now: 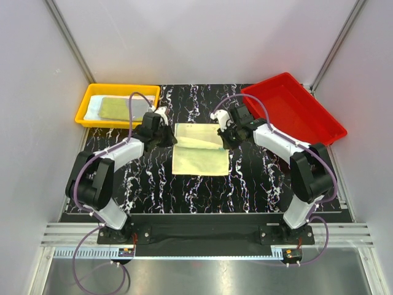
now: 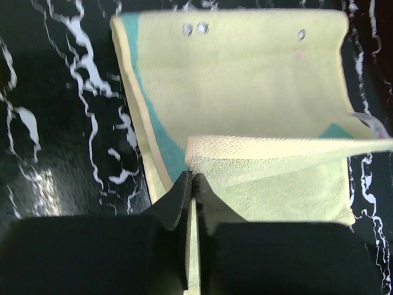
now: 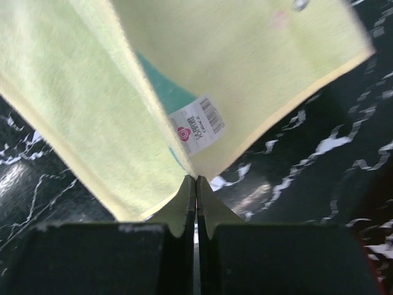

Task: Fold and stack the towels
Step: Fold the towel

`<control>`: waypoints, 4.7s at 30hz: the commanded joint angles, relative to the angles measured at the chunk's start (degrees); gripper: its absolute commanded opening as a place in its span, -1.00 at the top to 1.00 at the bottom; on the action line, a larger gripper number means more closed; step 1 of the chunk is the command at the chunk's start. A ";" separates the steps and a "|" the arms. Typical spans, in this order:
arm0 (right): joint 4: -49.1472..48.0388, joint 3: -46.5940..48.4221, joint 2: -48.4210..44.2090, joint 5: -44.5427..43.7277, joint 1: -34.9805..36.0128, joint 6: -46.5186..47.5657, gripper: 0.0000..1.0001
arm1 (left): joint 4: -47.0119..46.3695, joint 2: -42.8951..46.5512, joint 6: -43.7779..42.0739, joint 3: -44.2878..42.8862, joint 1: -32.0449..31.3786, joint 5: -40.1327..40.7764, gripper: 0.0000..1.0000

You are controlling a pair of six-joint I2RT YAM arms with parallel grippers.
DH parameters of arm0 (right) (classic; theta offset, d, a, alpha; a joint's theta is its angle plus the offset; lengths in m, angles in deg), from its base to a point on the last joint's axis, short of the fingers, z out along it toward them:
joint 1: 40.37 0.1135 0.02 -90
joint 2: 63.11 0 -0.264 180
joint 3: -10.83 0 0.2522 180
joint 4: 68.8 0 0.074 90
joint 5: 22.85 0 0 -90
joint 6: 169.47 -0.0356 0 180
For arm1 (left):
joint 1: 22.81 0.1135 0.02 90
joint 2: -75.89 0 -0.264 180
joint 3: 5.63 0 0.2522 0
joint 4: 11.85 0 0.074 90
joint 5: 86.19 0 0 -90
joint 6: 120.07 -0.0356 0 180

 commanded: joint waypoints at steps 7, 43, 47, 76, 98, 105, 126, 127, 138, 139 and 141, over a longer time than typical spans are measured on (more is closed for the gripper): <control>-0.57 -7.24 -0.80 -0.04 6.19 -6.20 1.00 | 9.99 10.72 11.24 5.37 -2.57 20.40 0.17; -0.66 -9.01 -2.91 -2.15 7.42 -6.64 1.00 | 7.62 -1.85 25.48 3.17 -3.54 4.50 0.70; 0.83 -7.78 -4.49 -4.00 7.51 -6.29 1.00 | 9.55 -0.88 24.43 1.50 -3.54 5.02 1.00; 11.56 -12.35 -5.55 -6.73 14.10 -11.83 1.00 | 11.49 7.56 17.83 12.83 -4.41 0.63 1.00; 21.05 -6.02 -9.15 -7.60 15.68 -14.72 1.00 | 19.93 16.51 18.27 9.40 -5.38 1.60 1.00; 23.77 -7.34 -7.40 -7.43 16.91 -16.66 1.00 | 15.89 16.35 18.80 16.17 -6.35 1.42 1.00; 21.06 -5.76 -4.76 -0.22 17.80 -23.14 0.18 | 20.97 19.51 15.55 14.69 -6.79 5.89 0.14; 19.48 -5.49 -4.41 -0.57 17.27 -24.47 0.18 | 21.42 19.86 15.20 14.16 -6.79 6.34 0.13; 4.97 -5.85 0.77 -8.39 4.79 -33.90 0.39 | 20.81 11.60 13.35 8.00 -6.18 7.74 0.09; 3.92 -5.41 2.35 -9.09 4.35 -33.54 0.39 | 20.55 11.51 13.61 8.18 -5.91 7.84 0.09; 3.47 -3.57 4.29 -9.62 3.56 -32.40 0.40 | 19.32 11.43 14.05 8.27 -5.39 7.66 0.09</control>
